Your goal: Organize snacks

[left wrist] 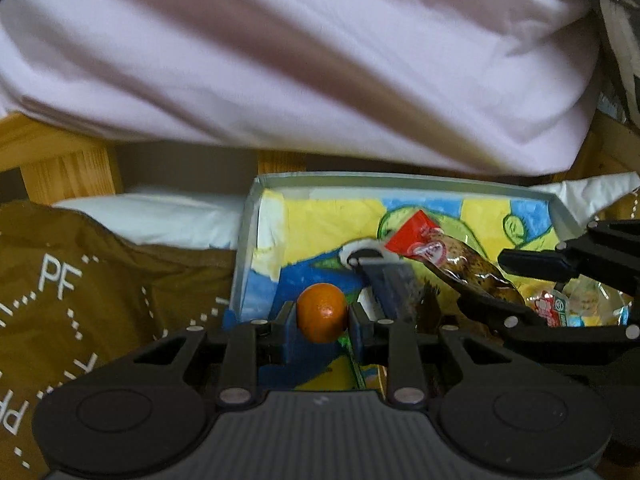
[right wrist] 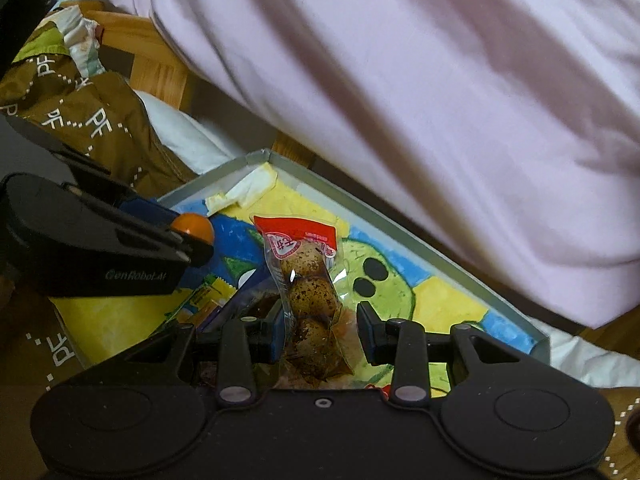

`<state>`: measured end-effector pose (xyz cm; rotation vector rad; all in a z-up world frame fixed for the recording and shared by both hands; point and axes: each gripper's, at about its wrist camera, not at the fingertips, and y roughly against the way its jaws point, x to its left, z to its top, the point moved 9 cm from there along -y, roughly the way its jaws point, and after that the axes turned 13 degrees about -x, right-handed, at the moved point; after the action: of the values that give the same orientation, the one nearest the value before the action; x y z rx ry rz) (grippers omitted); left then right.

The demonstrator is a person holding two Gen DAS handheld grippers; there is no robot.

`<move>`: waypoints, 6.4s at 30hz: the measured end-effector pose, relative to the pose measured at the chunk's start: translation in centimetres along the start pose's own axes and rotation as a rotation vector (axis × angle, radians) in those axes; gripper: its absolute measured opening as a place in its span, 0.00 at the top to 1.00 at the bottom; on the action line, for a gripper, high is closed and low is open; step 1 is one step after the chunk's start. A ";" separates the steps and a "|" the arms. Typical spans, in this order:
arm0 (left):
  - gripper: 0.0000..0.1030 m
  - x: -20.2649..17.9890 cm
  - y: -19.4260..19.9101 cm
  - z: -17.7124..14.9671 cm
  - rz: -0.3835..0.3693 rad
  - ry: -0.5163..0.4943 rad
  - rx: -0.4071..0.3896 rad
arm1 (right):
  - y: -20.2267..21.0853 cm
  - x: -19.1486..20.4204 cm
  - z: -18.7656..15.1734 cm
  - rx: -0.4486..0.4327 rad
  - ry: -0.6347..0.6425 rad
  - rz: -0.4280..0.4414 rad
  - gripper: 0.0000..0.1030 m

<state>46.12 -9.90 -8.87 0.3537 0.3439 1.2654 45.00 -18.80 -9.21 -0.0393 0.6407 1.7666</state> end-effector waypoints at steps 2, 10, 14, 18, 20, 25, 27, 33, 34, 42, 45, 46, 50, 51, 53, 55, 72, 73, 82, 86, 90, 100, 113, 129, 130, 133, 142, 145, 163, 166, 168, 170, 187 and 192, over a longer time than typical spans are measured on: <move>0.71 -0.1 -0.2 -0.1 0.000 0.001 0.013 | -0.4 0.1 -0.2 0.014 -0.004 0.003 0.63; 0.71 -0.3 -0.5 -0.3 -0.002 0.008 0.037 | -0.5 0.2 -0.2 0.025 -0.003 0.007 0.62; 0.71 -0.3 -0.7 -0.6 -0.002 0.018 0.053 | -0.5 0.1 -0.3 0.030 -0.006 0.008 0.61; 0.70 -0.3 -1.0 -1.1 -0.005 0.035 0.075 | -0.5 0.1 -0.3 0.031 -0.012 0.015 0.59; 0.70 -0.2 -1.0 -1.3 -0.005 0.047 0.076 | -0.6 0.1 -0.4 0.030 -0.013 0.015 0.58; 0.70 -0.2 -0.9 -1.3 -0.003 0.042 0.082 | -0.6 0.3 -0.3 0.030 -0.019 0.016 0.57; 0.70 -0.2 -0.9 -1.3 -0.003 0.048 0.086 | -0.5 0.2 -0.3 0.031 -0.024 0.016 0.55; 0.67 -0.2 -0.8 -1.2 -0.006 0.074 0.090 | -0.3 -0.2 -0.3 0.020 -0.048 0.018 0.46; 0.64 -0.3 -0.7 -1.2 -0.008 0.076 0.089 | -0.2 -0.3 -0.2 0.016 -0.056 0.017 0.45; 0.42 0.6 0.6 -0.9 -0.002 0.121 0.053 | 1.0 -1.1 -0.5 -0.033 -0.132 0.012 0.21; 0.38 1.1 1.3 -0.9 0.006 0.143 0.034 | 1.6 -1.4 -0.8 -0.042 -0.162 0.006 0.20; 0.36 1.3 1.6 -1.0 0.011 0.149 0.025 | 1.8 -1.5 -0.8 -0.044 -0.178 0.005 0.19; 0.28 1.5 2.9 -0.9 0.009 0.171 -0.009 | 3.1 -2.0 -0.7 -0.077 -0.250 -0.003 0.11; 0.22 1.4 3.4 -0.7 0.016 0.169 -0.026 | 3.5 -2.2 -0.6 -0.090 -0.275 -0.008 0.07; 0.13 1.5 4.5 -0.2 0.038 0.158 -0.074 | 4.5 -2.5 -0.6 -0.110 -0.326 -0.024 0.06; 0.11 1.4 5.5 0.3 0.045 0.147 -0.109 | 5.4 -3.0 -0.8 -0.113 -0.378 -0.053 0.06; 0.01 -0.6 14.5 1.7 0.053 0.113 -0.273 | 16.3 -4.2 -0.2 -0.243 -0.519 -0.180 0.01; 0.01 -0.7 15.1 1.6 0.056 0.111 -0.285 | 16.8 -4.0 0.0 -0.250 -0.518 -0.180 0.01; 0.00 -0.5 19.4 0.6 0.091 0.106 -0.331 | 22.0 -2.6 0.9 -0.300 -0.516 -0.211 0.01; 0.00 -0.2 20.9 -0.1 0.102 0.115 -0.328 | 23.8 -2.2 0.9 -0.306 -0.523 -0.228 0.01; 0.00 0.1 22.4 -0.7 0.114 0.116 -0.326 | 26.0 -2.1 0.6 -0.310 -0.533 -0.249 0.01; 0.00 0.2 26.3 -3.4 0.122 0.077 -0.218 | 30.6 -1.0 -1.8 -0.283 -0.589 -0.300 0.01; 0.00 0.3 27.9 -5.7 0.143 0.080 -0.188 | 32.7 1.2 -3.1 -0.308 -0.548 -0.299 0.01; 0.00 0.6 27.8 -8.9 0.127 0.057 -0.209 | 30.4 3.5 -8.3 -0.186 -0.602 -0.287 0.01; 0.00 0.7 27.7 -9.2 0.126 0.059 -0.202 | 30.3 3.7 -8.6 -0.179 -0.604 -0.289 0.01; 0.00 0.8 27.4 -9.8 0.131 0.062 -0.193 | 30.0 3.9 -9.2 -0.166 -0.612 -0.296 0.01; 0.00 0.7 27.3 -10.4 0.120 0.061 -0.185 | 29.7 4.0 -9.3 -0.174 -0.608 -0.301 0.01; 0.00 0.8 27.4 -10.3 0.118 0.067 -0.187 | 29.9 3.9 -9.2 -0.182 -0.603 -0.307 0.01; 0.00 0.3 27.6 -10.2 0.091 0.060 -0.208 | 29.7 4.1 -9.3 -0.179 -0.607 -0.303 0.01; 0.00 0.3 27.6 -10.3 0.092 0.059 -0.204 | 29.6 4.2 -9.4 -0.175 -0.608 -0.301 0.01; 0.00 0.3 27.6 -10.3 0.095 0.059 -0.202 | 29.6 4.2 -9.4 -0.173 -0.608 -0.298 0.01; 0.00 0.3 27.6 -10.3 0.096 0.060 -0.202 | 29.6 4.2 -9.4 -0.173 -0.609 -0.297 0.01; 0.00 0.4 27.5 -10.3 0.101 0.059 -0.198 | 29.5 4.3 -9.4 -0.172 -0.609 -0.297 0.01; 0.00 0.4 27.5 -10.3 0.100 0.059 -0.198 | 29.5 4.2 -9.4 -0.172 -0.609 -0.297 0.01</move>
<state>18.05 -1.59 -6.02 0.1665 0.2508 1.3972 14.19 -23.69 -6.95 0.2645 0.0352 1.4345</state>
